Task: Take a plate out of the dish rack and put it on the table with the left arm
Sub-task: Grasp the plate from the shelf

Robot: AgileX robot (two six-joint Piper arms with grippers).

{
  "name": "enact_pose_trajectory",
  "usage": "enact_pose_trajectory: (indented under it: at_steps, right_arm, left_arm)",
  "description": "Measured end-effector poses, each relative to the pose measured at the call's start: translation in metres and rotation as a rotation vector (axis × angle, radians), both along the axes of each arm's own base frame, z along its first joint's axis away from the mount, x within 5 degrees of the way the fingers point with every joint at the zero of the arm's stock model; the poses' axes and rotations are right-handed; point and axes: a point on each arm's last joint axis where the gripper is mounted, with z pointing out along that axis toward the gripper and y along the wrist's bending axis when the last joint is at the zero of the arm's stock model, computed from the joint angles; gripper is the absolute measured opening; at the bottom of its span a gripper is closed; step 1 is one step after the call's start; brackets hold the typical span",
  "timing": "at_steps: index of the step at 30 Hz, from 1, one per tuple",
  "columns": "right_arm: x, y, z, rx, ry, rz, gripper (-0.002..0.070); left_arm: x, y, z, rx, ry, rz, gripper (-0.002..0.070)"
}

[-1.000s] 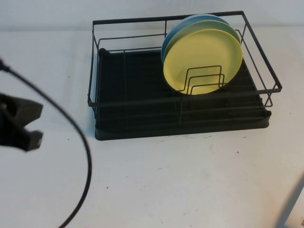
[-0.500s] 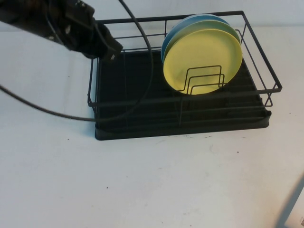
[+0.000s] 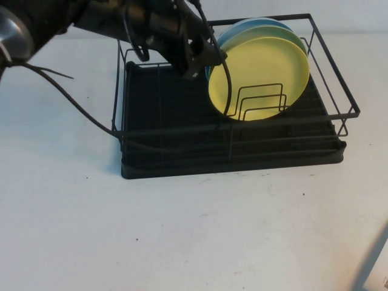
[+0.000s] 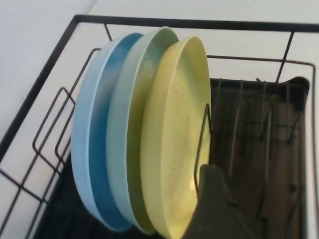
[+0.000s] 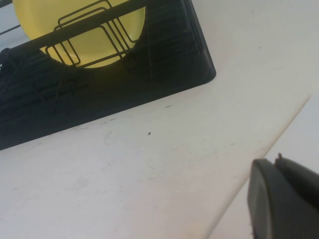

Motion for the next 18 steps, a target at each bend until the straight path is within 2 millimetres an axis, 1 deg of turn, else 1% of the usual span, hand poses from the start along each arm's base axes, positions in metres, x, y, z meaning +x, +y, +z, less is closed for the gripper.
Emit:
enact_pose_trajectory:
  at_steps: [5,9,13,18]
  right_arm:
    - [0.0,0.0,0.0,0.0,0.0,0.0,-0.0018]
    - [0.0,0.0,0.0,0.0,0.0,0.0,-0.0018]
    - [0.0,0.0,0.0,0.0,0.0,0.0,-0.0018]
    - [0.0,0.0,0.0,0.0,0.0,0.0,-0.0018]
  left_arm:
    - [0.012,-0.024,-0.022,0.021,-0.088,0.001,0.0373]
    - [0.02,-0.038,-0.037,0.02,-0.135,0.036,0.0371]
    - [0.028,-0.048,-0.052,0.012,-0.167,0.06,0.037]
    - [0.039,-0.054,-0.067,-0.022,-0.186,0.112,0.037]
